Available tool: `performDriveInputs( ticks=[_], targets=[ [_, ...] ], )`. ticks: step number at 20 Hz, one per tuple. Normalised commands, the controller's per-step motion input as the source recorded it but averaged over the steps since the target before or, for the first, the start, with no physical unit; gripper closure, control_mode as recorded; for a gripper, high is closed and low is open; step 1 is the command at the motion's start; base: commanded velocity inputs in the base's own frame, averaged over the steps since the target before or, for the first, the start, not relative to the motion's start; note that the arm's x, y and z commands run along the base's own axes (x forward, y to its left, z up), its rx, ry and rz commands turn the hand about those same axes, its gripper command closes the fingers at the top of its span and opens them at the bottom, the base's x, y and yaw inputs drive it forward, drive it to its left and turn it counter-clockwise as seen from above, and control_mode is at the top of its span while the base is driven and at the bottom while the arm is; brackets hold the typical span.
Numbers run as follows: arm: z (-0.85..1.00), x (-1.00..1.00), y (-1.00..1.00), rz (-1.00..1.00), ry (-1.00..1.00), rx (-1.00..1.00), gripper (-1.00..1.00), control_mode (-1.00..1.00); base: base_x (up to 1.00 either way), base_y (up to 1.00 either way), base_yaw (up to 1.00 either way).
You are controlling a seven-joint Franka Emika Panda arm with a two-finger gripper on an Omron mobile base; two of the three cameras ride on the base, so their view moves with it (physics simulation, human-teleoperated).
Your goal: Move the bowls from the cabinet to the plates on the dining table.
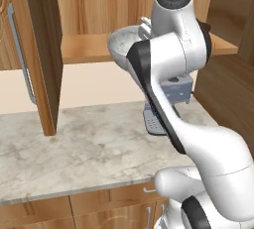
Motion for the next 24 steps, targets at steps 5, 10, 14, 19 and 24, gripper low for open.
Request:
performDriveInputs(
  ticks=[5, 10, 14, 19, 24],
  targets=[
    [-0.17, -1.00, -0.26, -0.11, 0.18, 0.00, 1.00, -1.00, 0.00, 0.00, 0.00],
    [-0.36, -1.00, -0.37, -0.11, 0.18, 0.00, 1.00, -1.00, 0.00, 0.00, 0.00],
    [-0.79, -0.62, -0.53, -0.03, 0.17, 0.00, 1.00, -1.00, 0.00, 0.00, 0.00],
    [-0.70, -0.25, -0.33, 0.01, 0.06, 0.00, 1.00, -1.00, 0.00, 0.00, 0.00],
    [-0.13, -0.20, 0.00, 0.11, 0.00, 0.00, 1.00, -1.00, 0.00, 0.00, 0.00]
  ],
)
